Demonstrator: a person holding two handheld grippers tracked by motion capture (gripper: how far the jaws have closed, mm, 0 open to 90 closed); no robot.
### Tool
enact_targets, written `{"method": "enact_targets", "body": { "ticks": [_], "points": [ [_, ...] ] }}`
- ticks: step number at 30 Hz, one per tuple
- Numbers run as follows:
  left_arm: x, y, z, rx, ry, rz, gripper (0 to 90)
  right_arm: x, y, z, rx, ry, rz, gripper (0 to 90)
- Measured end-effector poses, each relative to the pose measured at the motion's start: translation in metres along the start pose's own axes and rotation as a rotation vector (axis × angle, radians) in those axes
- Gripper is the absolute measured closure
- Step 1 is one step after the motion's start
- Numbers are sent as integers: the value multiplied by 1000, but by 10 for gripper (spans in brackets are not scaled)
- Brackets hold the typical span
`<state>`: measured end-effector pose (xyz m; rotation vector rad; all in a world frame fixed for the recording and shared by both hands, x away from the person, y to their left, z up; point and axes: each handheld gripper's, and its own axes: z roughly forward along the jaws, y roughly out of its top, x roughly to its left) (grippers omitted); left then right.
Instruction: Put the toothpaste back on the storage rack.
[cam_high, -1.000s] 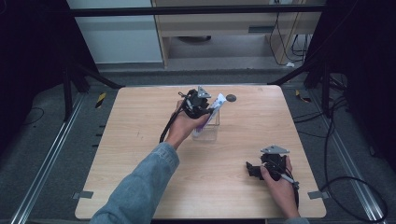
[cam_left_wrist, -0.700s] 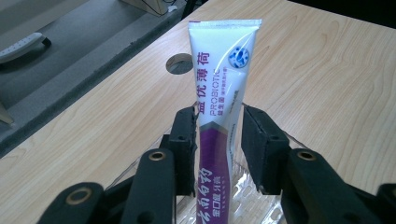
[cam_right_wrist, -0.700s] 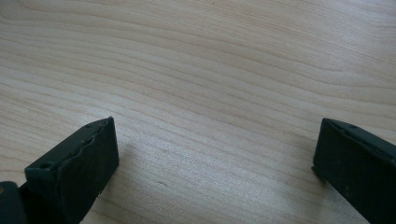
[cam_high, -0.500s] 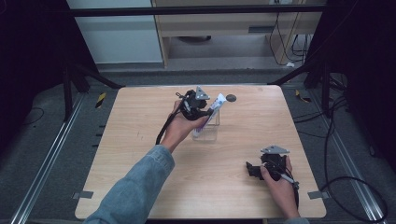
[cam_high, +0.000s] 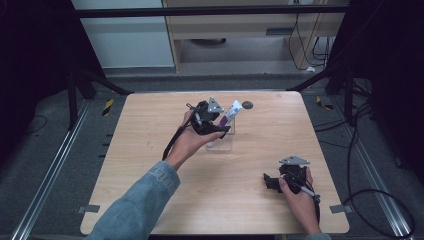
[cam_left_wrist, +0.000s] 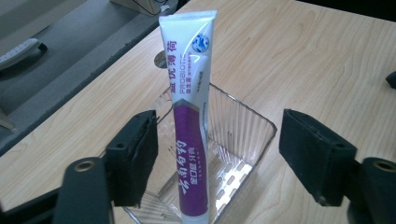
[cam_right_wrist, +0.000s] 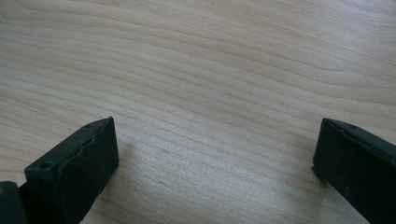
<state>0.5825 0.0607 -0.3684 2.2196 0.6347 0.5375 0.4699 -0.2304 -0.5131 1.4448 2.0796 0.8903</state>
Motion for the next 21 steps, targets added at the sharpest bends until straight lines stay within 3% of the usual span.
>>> {"method": "enact_targets", "body": {
  "ticks": [5, 8, 21],
  "points": [
    [-1, -2, -4, 7, -4, -17, 191, 0, 0, 0, 1, -1, -1, 3],
    [-4, -3, -6, 20, -5, 2, 160, 0, 0, 0, 1, -1, -2, 3],
    [-8, -8, -17, 28, -18, 3, 68, 0, 0, 0, 2, 2, 3, 3]
  ]
}}
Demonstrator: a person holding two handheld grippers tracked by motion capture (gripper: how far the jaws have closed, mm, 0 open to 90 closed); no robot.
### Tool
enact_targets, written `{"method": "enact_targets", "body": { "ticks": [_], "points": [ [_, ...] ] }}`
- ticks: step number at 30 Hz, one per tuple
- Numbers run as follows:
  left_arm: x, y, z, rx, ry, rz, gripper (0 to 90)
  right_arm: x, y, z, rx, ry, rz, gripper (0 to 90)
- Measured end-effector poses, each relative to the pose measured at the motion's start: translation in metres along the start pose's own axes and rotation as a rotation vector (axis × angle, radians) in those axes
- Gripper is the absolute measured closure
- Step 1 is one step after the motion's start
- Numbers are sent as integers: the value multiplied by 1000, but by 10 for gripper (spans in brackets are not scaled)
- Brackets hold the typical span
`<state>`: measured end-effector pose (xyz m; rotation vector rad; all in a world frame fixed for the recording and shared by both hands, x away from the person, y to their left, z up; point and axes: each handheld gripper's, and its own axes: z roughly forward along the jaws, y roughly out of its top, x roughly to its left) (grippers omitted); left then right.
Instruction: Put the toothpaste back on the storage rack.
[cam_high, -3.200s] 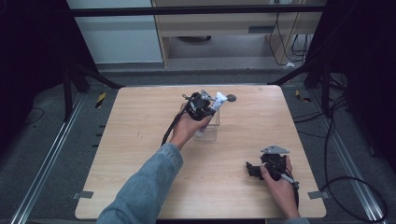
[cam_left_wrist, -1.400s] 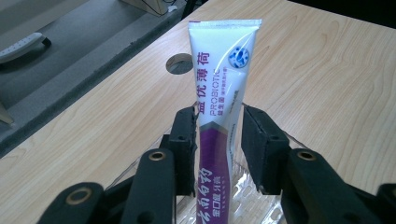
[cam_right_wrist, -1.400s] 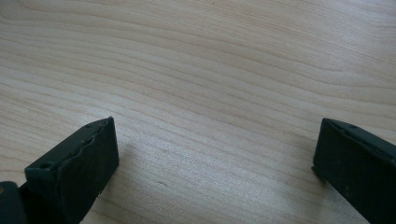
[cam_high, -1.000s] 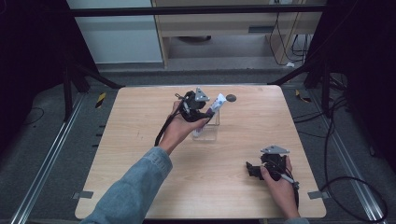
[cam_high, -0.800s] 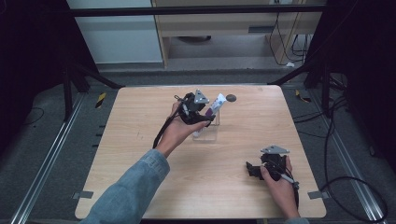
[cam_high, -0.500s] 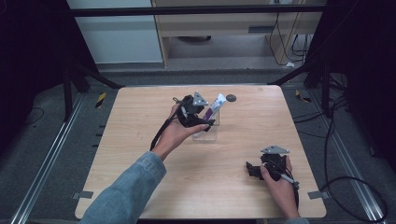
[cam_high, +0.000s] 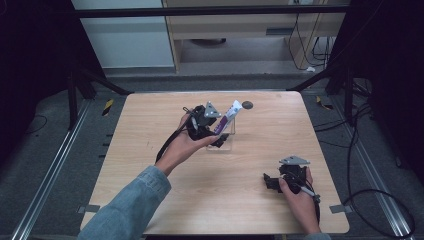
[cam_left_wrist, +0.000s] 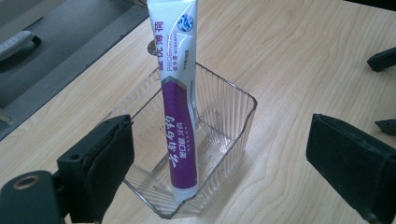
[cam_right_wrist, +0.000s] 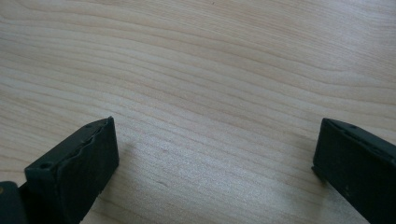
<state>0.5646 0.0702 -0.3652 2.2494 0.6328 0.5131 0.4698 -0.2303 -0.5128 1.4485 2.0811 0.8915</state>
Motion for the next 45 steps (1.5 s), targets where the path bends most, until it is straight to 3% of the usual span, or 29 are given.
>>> {"method": "enact_targets", "body": {
  "ticks": [9, 24, 28, 37, 45],
  "points": [
    [0, -7, -13, -17, -9, -5, 44, 0, 0, 0, -1, -3, -4, 3],
    [4, -19, -34, -36, 24, -7, 40, 0, 0, 0, 0, 0, 1, 3],
    [6, -28, -42, -45, 43, -1, 40, 0, 0, 0, -1, -3, -4, 3],
    [12, -53, -56, -58, 66, -29, 40, 0, 0, 0, 0, -1, -1, 3],
    [15, -73, -59, -46, 72, -49, 40, 0, 0, 0, -1, -3, -2, 3]
  ]
}}
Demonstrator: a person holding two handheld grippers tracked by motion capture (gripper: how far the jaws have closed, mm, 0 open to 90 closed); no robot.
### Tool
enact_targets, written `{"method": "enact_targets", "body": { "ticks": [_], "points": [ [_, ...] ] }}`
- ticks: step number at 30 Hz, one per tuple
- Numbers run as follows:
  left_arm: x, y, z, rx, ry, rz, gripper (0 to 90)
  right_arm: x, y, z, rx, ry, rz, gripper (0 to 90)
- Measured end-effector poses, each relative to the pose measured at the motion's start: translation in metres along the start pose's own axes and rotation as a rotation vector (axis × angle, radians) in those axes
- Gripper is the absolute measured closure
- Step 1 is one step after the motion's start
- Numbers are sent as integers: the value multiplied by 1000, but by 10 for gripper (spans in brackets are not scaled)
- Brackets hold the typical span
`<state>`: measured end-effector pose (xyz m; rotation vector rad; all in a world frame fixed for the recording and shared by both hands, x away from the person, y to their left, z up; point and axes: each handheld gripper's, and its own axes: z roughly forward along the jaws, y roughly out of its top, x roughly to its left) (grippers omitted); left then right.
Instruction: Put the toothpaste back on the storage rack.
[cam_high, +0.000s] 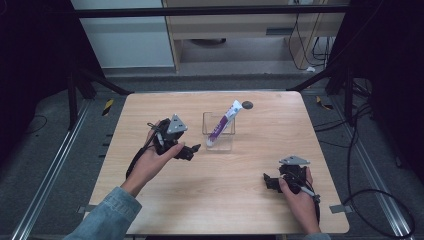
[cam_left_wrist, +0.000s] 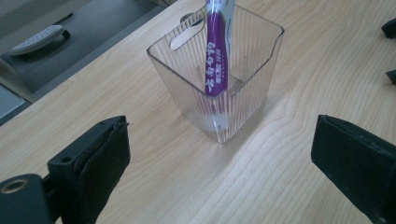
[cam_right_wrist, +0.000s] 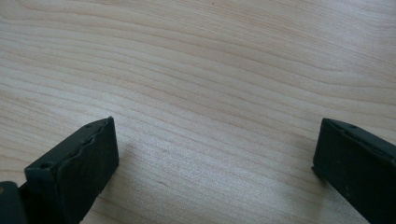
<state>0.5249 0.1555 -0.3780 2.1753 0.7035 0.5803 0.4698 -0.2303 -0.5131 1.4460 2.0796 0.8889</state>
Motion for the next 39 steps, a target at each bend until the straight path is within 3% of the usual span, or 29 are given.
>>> {"method": "enact_targets", "body": {
  "ticks": [4, 15, 26, 39],
  "points": [
    [4, -11, 0, -4, 5, -19, 41, 0, 0, 0, -1, 0, -2, 3],
    [14, -38, 3, 53, 37, -22, 41, 0, 0, 0, 0, 0, 0, 3],
    [25, -63, 2, 67, 49, -65, 41, 0, 0, 0, 0, 0, 0, 3],
    [42, -101, -1, 124, 91, -109, 42, 0, 0, 0, 0, -1, 0, 3]
  ]
}}
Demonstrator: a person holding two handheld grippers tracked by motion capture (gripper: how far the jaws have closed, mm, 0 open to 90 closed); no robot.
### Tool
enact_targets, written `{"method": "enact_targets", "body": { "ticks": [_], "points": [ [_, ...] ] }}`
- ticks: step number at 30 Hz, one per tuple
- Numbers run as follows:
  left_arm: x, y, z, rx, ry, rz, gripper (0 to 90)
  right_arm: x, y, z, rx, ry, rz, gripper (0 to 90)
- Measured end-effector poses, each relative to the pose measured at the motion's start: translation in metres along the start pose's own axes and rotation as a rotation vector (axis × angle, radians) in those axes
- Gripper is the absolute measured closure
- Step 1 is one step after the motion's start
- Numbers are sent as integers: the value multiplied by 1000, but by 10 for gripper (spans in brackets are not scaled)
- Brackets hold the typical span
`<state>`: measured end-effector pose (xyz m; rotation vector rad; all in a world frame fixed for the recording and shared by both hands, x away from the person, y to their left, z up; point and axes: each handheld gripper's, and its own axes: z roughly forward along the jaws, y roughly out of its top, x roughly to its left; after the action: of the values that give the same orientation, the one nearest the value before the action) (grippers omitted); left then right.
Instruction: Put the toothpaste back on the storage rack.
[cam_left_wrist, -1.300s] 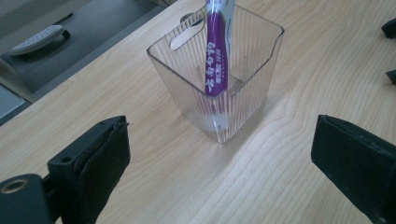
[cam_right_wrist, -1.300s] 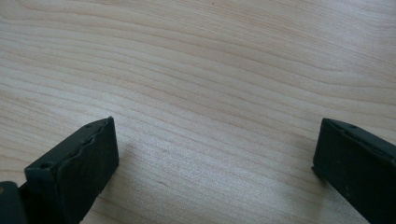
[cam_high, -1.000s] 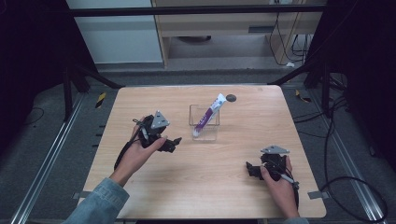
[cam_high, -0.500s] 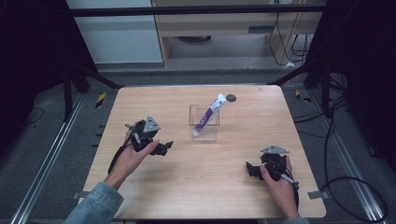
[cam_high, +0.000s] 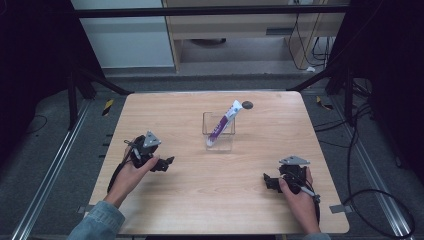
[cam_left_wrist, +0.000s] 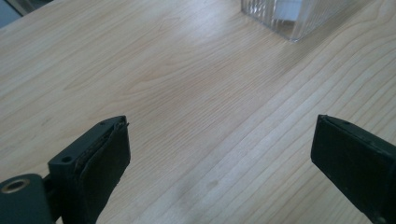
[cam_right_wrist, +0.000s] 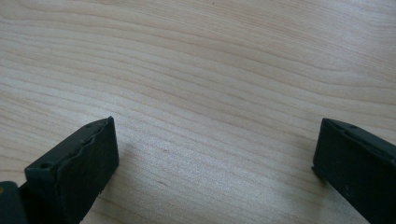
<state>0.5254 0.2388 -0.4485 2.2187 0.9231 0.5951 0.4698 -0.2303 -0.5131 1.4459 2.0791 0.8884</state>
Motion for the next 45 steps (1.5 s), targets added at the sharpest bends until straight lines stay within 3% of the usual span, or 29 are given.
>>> {"method": "enact_targets", "body": {
  "ticks": [24, 38, 41, 45],
  "points": [
    [25, -47, 4, 28, 42, -88, 44, 0, 0, 0, 0, 0, 0, 3],
    [31, -58, 13, 51, 49, -112, 42, 0, 0, 0, 0, 0, 0, 3],
    [30, -59, 17, 60, 42, -100, 41, 0, 0, 0, 0, -1, 0, 3],
    [29, -59, 21, 48, 32, -118, 41, 0, 0, 0, 0, 0, 0, 3]
  ]
}}
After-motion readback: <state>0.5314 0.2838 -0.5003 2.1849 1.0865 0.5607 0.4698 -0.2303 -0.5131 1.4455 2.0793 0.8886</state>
